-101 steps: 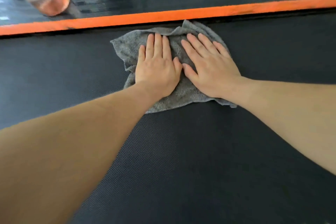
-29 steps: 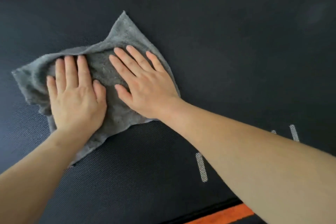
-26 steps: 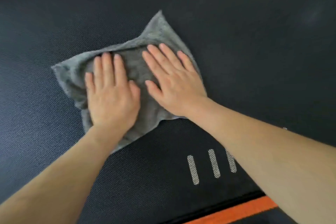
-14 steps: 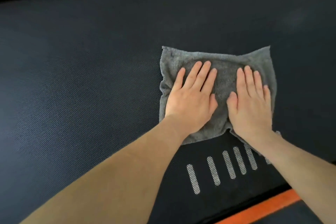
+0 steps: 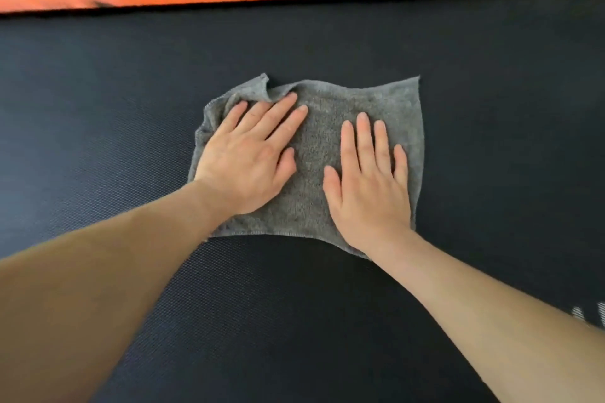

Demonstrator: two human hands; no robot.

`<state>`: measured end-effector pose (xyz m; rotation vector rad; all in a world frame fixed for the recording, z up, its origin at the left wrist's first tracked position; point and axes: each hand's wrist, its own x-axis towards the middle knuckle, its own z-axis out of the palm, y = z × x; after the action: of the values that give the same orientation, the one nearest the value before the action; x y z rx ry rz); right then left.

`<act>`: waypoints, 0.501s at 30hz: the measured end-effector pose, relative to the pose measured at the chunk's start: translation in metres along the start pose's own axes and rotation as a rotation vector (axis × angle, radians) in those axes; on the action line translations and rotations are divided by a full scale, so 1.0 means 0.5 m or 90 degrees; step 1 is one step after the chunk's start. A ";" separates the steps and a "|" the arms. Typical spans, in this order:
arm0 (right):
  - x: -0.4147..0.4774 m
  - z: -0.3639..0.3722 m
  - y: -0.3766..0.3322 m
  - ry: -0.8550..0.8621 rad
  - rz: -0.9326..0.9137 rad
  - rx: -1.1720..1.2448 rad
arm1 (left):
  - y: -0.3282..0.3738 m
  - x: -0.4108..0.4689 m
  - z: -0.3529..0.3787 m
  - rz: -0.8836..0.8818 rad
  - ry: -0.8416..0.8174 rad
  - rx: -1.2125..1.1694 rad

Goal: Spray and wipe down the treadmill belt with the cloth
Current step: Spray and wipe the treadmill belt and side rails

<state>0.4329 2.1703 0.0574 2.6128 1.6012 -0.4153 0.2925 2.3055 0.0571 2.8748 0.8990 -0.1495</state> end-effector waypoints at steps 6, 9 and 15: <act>0.126 -0.011 -0.232 -0.006 -0.144 0.004 | -0.250 -0.062 -0.023 -0.118 0.029 -0.007; 0.164 -0.018 -0.288 -0.001 -0.182 -0.008 | -0.310 -0.069 -0.028 -0.165 0.055 -0.024; 0.179 -0.058 -0.312 -0.085 -0.163 0.032 | -0.313 -0.076 -0.020 -0.174 0.068 -0.050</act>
<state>0.3394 2.3257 0.0779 2.3606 1.9074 -0.6372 0.1726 2.4135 0.0580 2.6982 1.2852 0.0149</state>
